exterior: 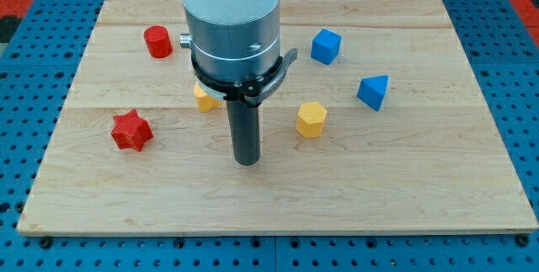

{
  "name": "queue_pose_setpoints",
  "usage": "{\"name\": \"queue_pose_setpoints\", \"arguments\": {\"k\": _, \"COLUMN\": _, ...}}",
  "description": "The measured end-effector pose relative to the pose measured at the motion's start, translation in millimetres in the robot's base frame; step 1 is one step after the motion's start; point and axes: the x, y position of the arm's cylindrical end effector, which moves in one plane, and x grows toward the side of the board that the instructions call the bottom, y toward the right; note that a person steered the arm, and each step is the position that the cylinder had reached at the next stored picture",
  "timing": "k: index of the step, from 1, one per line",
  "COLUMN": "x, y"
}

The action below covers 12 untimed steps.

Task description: Push the green circle towards left

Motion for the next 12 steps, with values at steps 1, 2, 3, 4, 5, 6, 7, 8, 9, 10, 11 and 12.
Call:
{"name": "queue_pose_setpoints", "arguments": {"k": 1, "x": 0.0, "y": 0.3}}
{"name": "queue_pose_setpoints", "arguments": {"k": 2, "x": 2.7, "y": 6.2}}
{"name": "queue_pose_setpoints", "arguments": {"k": 3, "x": -31.3, "y": 21.7}}
{"name": "queue_pose_setpoints", "arguments": {"k": 4, "x": -82.1, "y": 21.7}}
{"name": "queue_pose_setpoints", "arguments": {"k": 5, "x": -83.8, "y": 21.7}}
{"name": "queue_pose_setpoints", "arguments": {"k": 6, "x": -84.4, "y": 21.7}}
{"name": "queue_pose_setpoints", "arguments": {"k": 7, "x": -93.2, "y": 21.7}}
{"name": "queue_pose_setpoints", "arguments": {"k": 8, "x": -105.0, "y": 21.7}}
{"name": "queue_pose_setpoints", "arguments": {"k": 9, "x": -107.8, "y": 21.7}}
{"name": "queue_pose_setpoints", "arguments": {"k": 10, "x": -107.8, "y": 21.7}}
{"name": "queue_pose_setpoints", "arguments": {"k": 11, "x": -113.3, "y": 19.1}}
{"name": "queue_pose_setpoints", "arguments": {"k": 12, "x": -101.4, "y": 19.1}}
